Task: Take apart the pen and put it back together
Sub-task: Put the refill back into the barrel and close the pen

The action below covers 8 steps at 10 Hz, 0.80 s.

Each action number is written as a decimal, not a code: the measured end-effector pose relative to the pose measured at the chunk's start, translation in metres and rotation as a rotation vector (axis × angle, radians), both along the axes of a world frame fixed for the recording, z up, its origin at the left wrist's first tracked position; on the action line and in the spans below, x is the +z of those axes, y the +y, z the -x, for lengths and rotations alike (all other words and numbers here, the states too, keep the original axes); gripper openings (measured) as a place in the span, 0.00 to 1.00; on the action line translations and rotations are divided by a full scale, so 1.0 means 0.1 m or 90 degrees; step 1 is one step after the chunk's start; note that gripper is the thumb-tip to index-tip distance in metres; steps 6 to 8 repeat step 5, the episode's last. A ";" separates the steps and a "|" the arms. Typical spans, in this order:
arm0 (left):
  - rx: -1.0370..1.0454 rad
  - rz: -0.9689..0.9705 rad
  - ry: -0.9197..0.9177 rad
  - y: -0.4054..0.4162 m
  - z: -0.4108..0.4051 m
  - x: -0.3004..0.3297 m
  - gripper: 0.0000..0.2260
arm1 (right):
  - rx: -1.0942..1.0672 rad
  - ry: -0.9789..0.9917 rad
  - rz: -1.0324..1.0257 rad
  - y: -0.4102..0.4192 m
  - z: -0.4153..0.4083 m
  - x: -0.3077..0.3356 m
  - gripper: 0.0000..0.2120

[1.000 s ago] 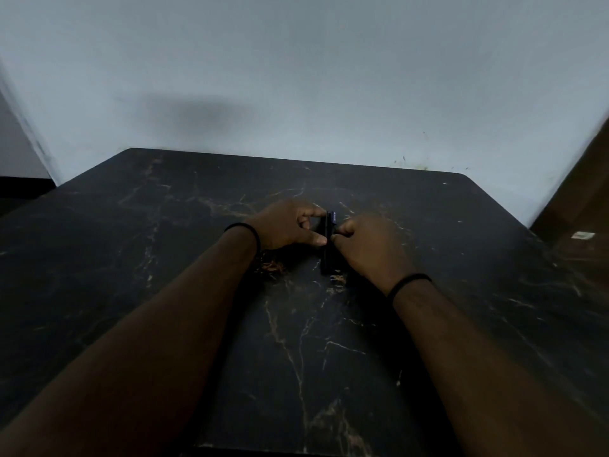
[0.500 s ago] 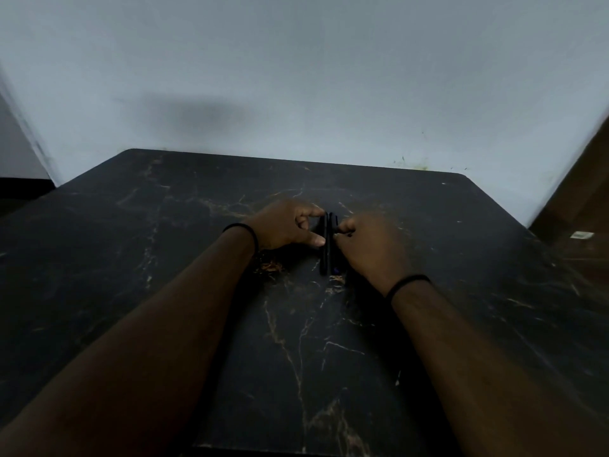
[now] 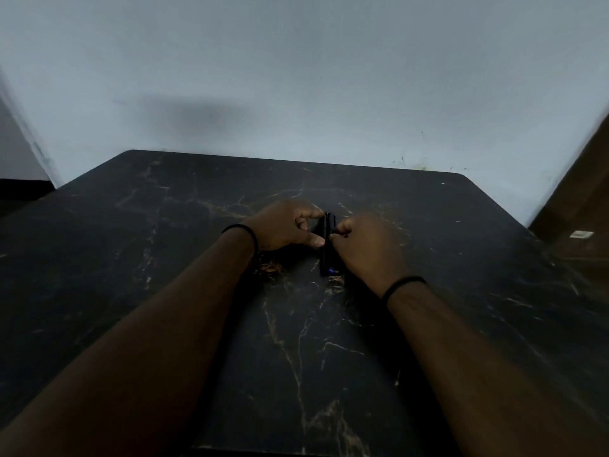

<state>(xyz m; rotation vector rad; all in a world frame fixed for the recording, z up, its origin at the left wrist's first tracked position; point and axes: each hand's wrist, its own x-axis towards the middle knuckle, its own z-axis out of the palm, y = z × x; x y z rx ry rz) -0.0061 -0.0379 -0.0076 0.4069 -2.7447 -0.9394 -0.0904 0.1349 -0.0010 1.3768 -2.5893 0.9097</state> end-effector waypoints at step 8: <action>0.086 -0.063 0.134 0.11 -0.03 -0.05 0.21 | -0.110 -0.023 0.155 0.05 0.01 0.07 0.09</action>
